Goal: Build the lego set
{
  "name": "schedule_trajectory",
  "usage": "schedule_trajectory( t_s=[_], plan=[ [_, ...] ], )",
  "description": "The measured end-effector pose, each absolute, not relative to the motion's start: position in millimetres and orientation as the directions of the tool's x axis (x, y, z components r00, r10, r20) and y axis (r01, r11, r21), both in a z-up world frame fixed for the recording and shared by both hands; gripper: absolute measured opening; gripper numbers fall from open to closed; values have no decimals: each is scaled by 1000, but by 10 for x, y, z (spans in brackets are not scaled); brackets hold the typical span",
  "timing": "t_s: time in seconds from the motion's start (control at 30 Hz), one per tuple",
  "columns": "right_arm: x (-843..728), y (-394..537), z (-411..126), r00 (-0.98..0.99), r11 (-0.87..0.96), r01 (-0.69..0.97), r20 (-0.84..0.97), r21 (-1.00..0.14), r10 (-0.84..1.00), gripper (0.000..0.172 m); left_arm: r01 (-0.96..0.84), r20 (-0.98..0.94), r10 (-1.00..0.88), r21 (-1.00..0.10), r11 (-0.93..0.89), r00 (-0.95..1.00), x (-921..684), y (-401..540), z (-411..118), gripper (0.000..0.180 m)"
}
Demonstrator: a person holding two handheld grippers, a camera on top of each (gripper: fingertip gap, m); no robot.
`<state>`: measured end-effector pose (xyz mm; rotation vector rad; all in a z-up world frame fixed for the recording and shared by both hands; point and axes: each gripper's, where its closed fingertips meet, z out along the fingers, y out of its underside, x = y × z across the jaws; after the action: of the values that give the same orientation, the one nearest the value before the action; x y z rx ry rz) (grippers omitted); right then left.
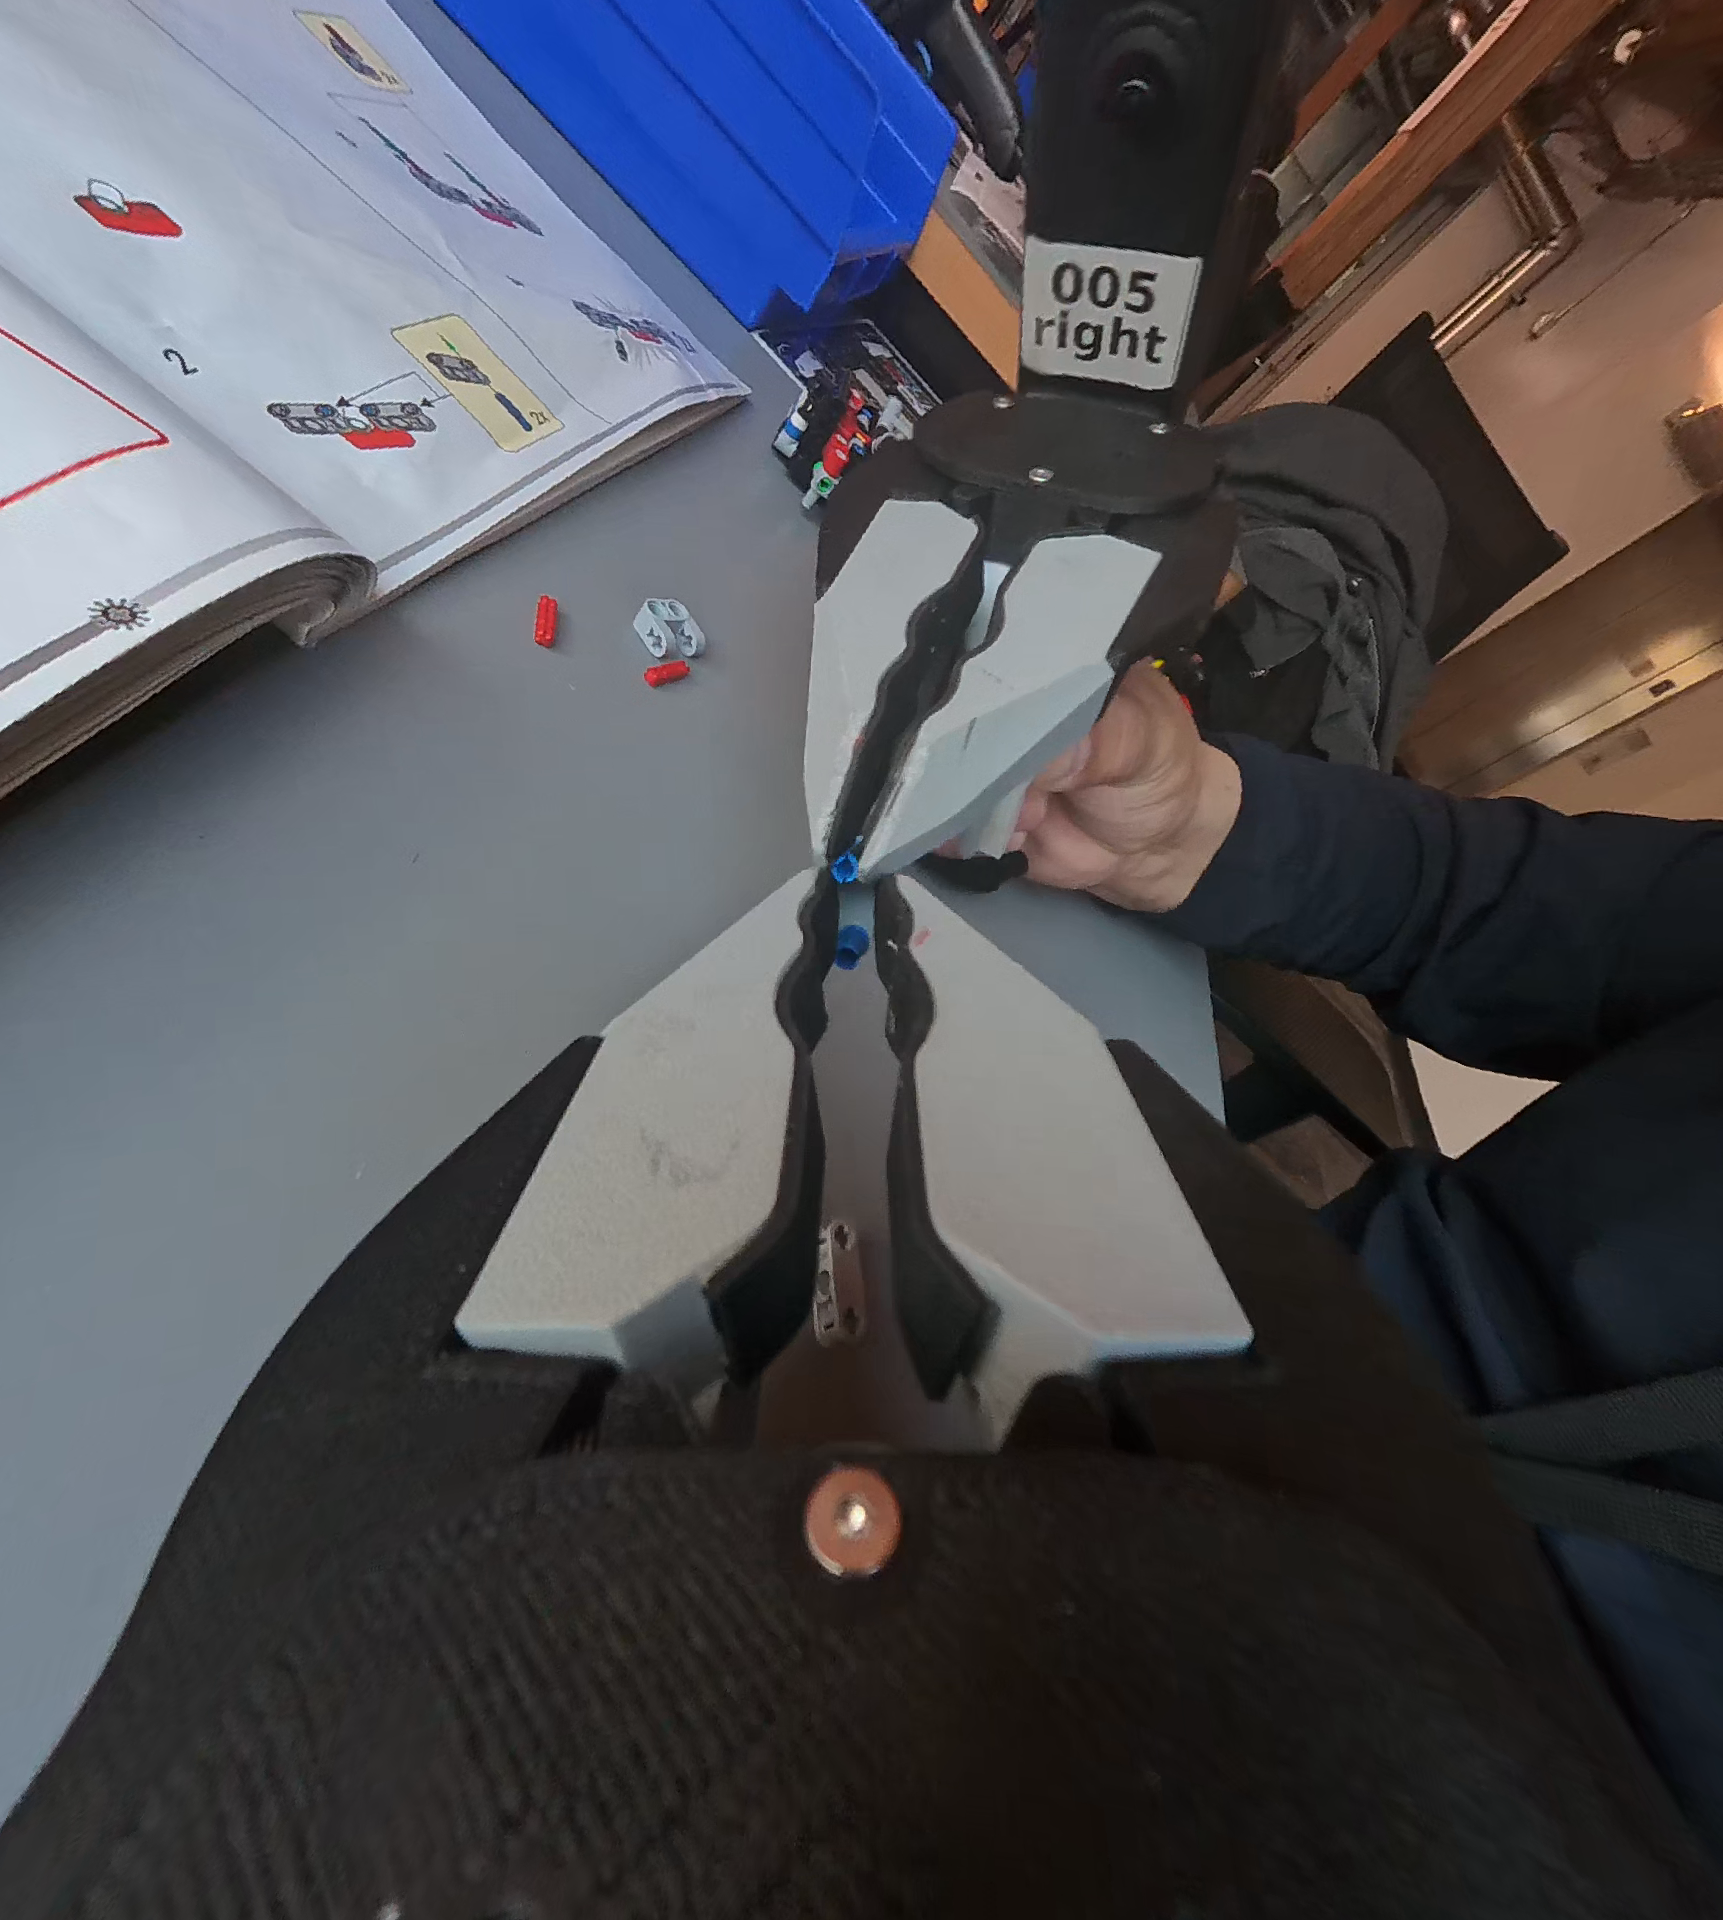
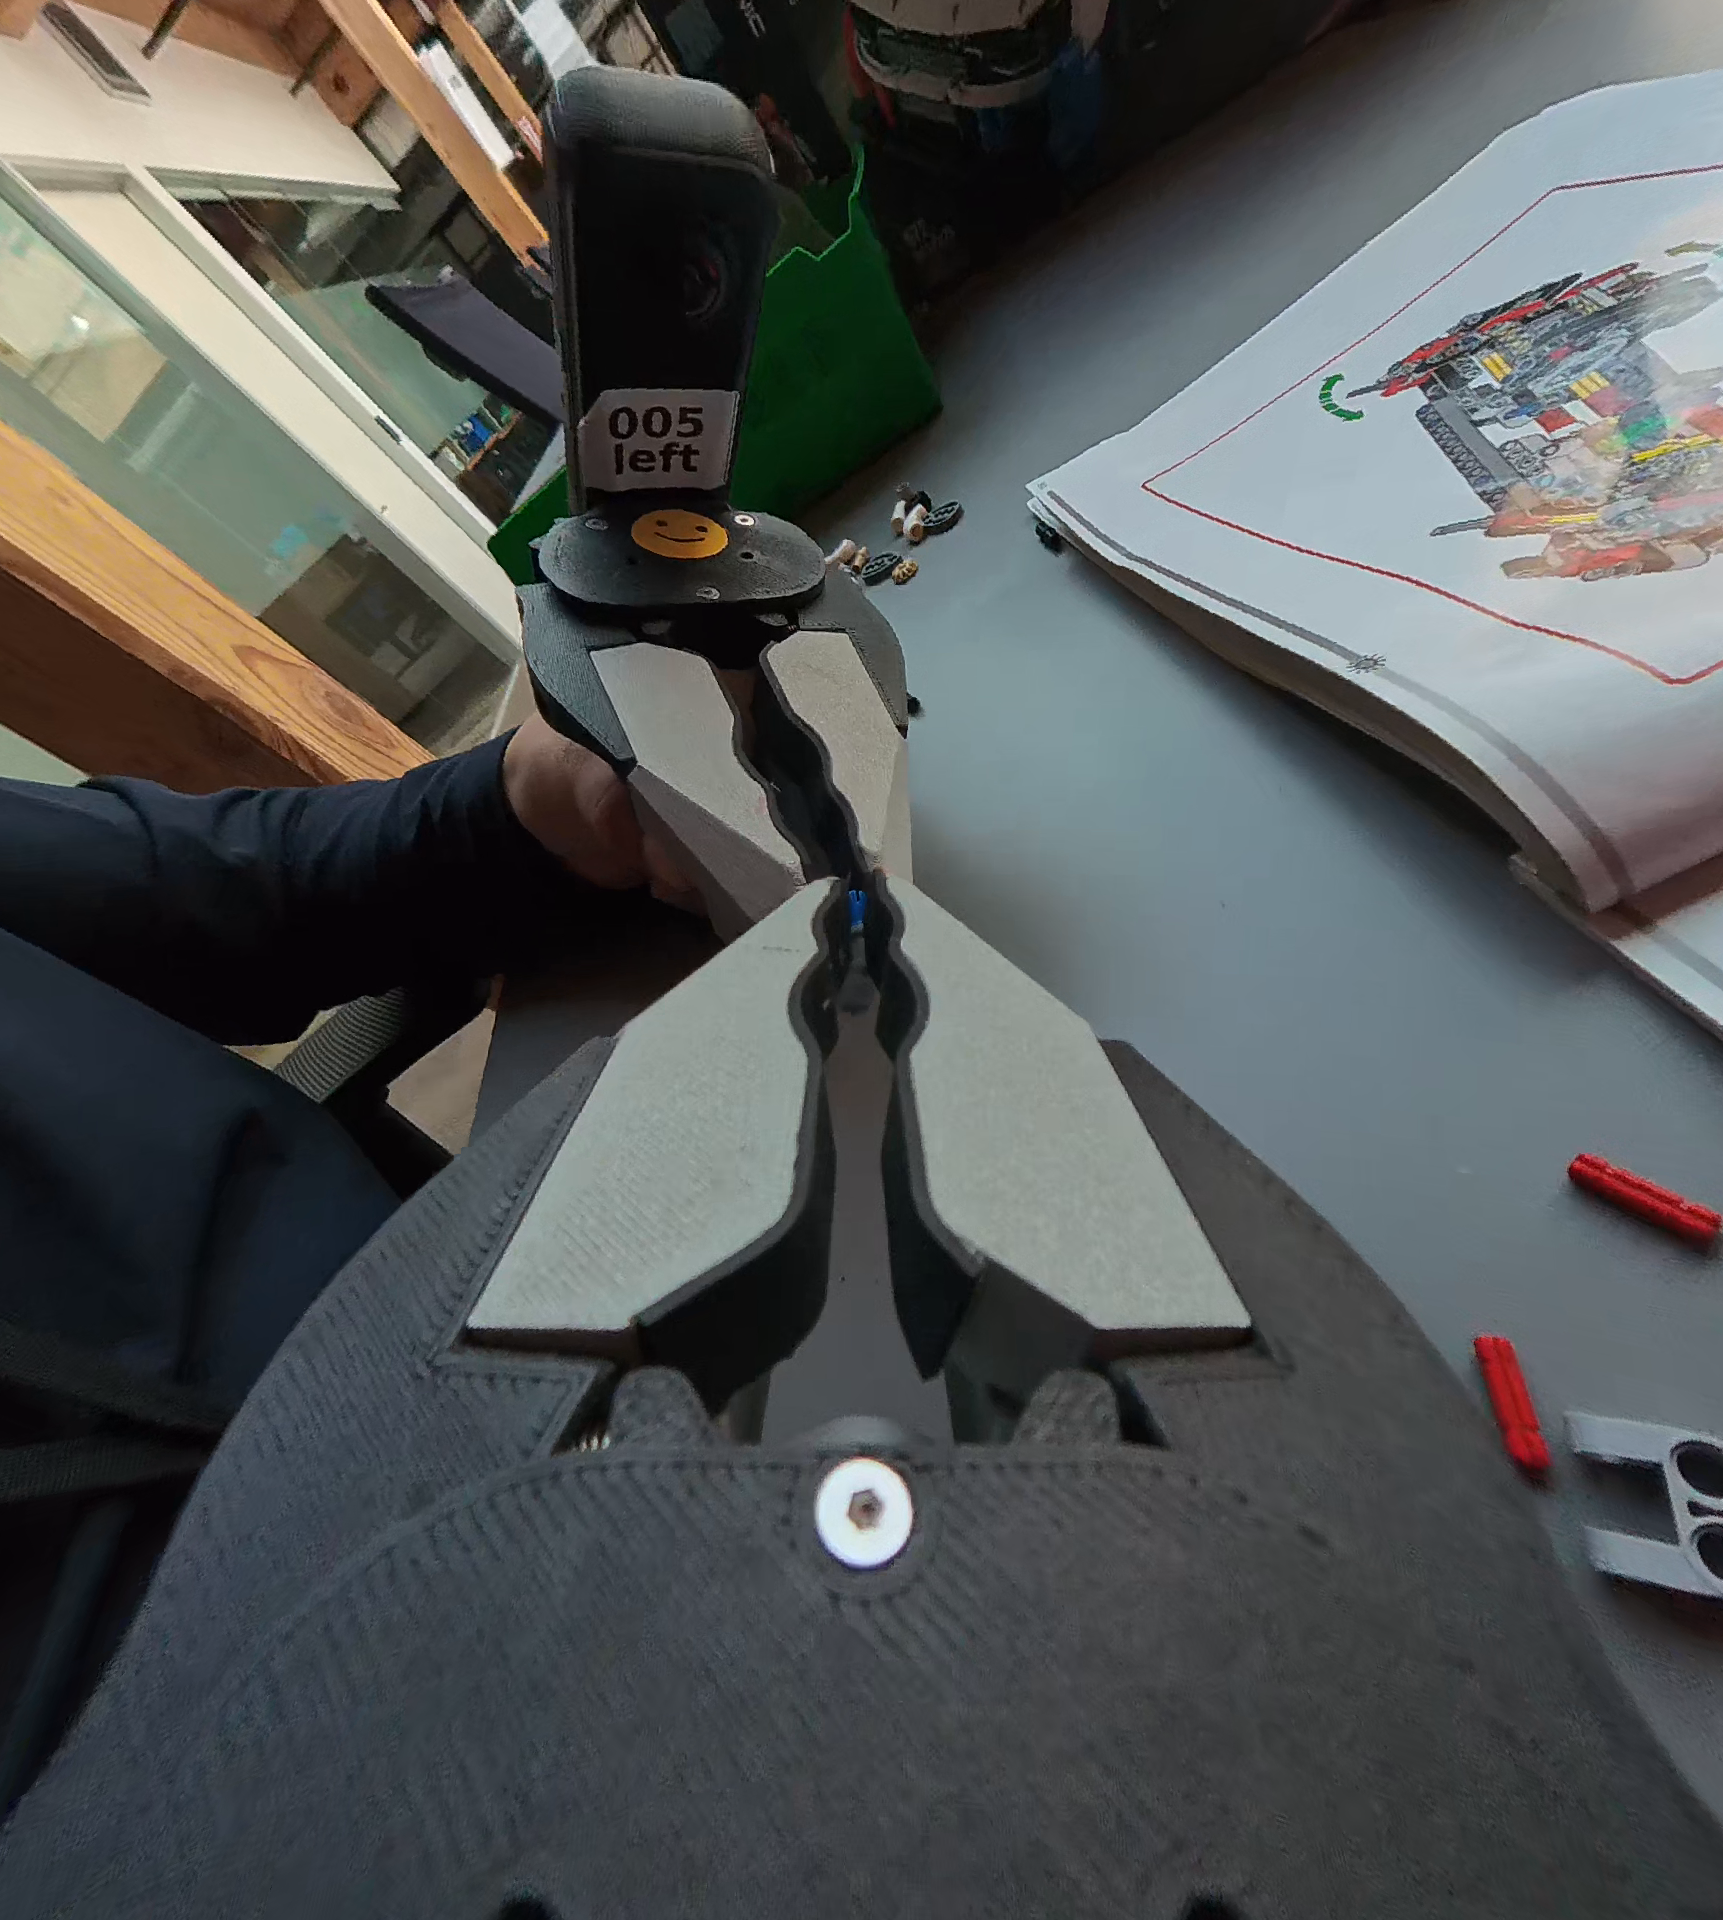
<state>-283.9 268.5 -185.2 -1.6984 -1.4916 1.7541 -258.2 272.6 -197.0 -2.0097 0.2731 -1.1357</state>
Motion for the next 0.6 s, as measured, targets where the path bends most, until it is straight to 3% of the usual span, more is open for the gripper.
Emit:
schedule_trajectory(
  t_s=[0.07, 0.23, 0.33, 0.53, 0.6],
  plan=[
    [-2851, 2695, -1828, -274, -450, 421, -584, -787, 765, 0, 192, 622, -526, -732, -654, 580, -2587, 2740, -1963, 4],
    [-2878, 2806, -1687, -287, -551, 313, -630, -774, 722, 0, -18, 528, -629, -757, -653, 571, -2115, 2541, -2076, 6],
    [-2782, 2870, -1578, -344, -562, 264, -621, -784, 704, 0, 66, 595, -611, -742, -667, 522, -2231, 2543, -1995, 5],
    [-2546, 2679, -1639, -432, -433, 366, -563, -824, 705, 0, 95, 600, -600, -744, -661, 530, -2384, 2548, -1965, 5],
    [-2539, 2626, -1700, -418, -386, 395, -537, -834, 733, 12, 100, 613, -600, -738, -668, 515, -2388, 2542, -1955, 6]
  ],
)
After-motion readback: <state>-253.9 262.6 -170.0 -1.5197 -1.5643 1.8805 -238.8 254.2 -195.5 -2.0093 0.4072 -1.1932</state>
